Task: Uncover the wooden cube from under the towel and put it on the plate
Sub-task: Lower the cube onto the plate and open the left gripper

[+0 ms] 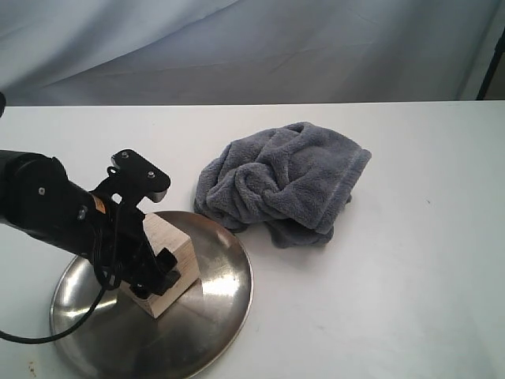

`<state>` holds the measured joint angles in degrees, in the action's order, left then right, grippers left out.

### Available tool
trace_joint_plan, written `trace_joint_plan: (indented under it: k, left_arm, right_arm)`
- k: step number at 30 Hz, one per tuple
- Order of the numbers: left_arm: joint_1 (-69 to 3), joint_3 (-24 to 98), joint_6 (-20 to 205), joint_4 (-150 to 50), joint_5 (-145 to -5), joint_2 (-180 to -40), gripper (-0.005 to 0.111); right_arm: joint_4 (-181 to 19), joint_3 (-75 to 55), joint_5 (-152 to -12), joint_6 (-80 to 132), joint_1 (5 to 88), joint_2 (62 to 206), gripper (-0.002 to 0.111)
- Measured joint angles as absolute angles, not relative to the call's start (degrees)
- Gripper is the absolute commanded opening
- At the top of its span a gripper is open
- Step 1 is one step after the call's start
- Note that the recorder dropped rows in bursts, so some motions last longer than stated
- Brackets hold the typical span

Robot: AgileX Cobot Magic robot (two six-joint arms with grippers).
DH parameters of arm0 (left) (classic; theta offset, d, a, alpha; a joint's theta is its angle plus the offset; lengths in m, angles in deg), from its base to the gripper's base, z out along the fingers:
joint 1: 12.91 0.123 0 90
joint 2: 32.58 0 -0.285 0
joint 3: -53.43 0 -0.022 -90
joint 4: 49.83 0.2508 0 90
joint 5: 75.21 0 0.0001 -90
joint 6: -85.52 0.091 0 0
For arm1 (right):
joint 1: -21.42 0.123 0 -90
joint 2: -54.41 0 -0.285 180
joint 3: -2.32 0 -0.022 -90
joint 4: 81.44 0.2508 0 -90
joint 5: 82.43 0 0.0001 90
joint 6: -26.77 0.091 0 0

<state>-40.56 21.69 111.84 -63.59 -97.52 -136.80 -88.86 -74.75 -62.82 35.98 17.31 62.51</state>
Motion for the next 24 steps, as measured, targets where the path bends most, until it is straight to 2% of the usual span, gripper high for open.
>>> trace_joint_plan:
  k: [2, 3, 4, 5, 6, 7, 8, 12, 17, 24]
  left_arm:
    - [-40.6, 21.7, 111.8, -63.6, -97.5, -136.8, 0.013]
    - [-40.6, 21.7, 111.8, -63.6, -97.4, -136.8, 0.027]
    - [-40.6, 21.7, 111.8, -63.6, -97.4, -136.8, 0.035]
    - [-40.6, 21.7, 111.8, -63.6, -97.5, -136.8, 0.059]
    - [-40.6, 21.7, 111.8, -63.6, -98.2, -136.8, 0.069]
    - [-40.6, 21.7, 111.8, -63.6, -98.5, -136.8, 0.092]
    - [-40.6, 21.8, 111.8, -63.5, -99.4, -136.8, 0.104]
    - [-40.6, 22.5, 111.8, -63.8, -105.6, -137.0, 0.105]
    - [-40.6, 30.4, 109.9, -64.0, -117.2, -137.3, 0.105]
    - [-40.6, 37.1, 105.8, -63.6, -123.8, -137.0, 0.105]
  right_arm:
    - [-88.9, -74.7, -62.8, 36.0, 17.3, 62.5, 0.0]
    - [-88.9, -74.7, -62.8, 36.0, 17.3, 62.5, 0.0]
    - [-88.9, -74.7, -62.8, 36.0, 17.3, 62.5, 0.0]
    - [-88.9, -74.7, -62.8, 36.0, 17.3, 62.5, 0.0]
    - [-88.9, -74.7, -62.8, 36.0, 17.3, 62.5, 0.0]
    - [-88.9, -74.7, -62.8, 36.0, 17.3, 62.5, 0.0]
    - [-88.9, -74.7, -62.8, 36.0, 17.3, 62.5, 0.0]
    - [-88.9, -74.7, -62.8, 36.0, 17.3, 62.5, 0.0]
    - [-88.9, -74.7, -62.8, 36.0, 17.3, 62.5, 0.0]
    - [-88.9, -74.7, -62.8, 36.0, 17.3, 62.5, 0.0]
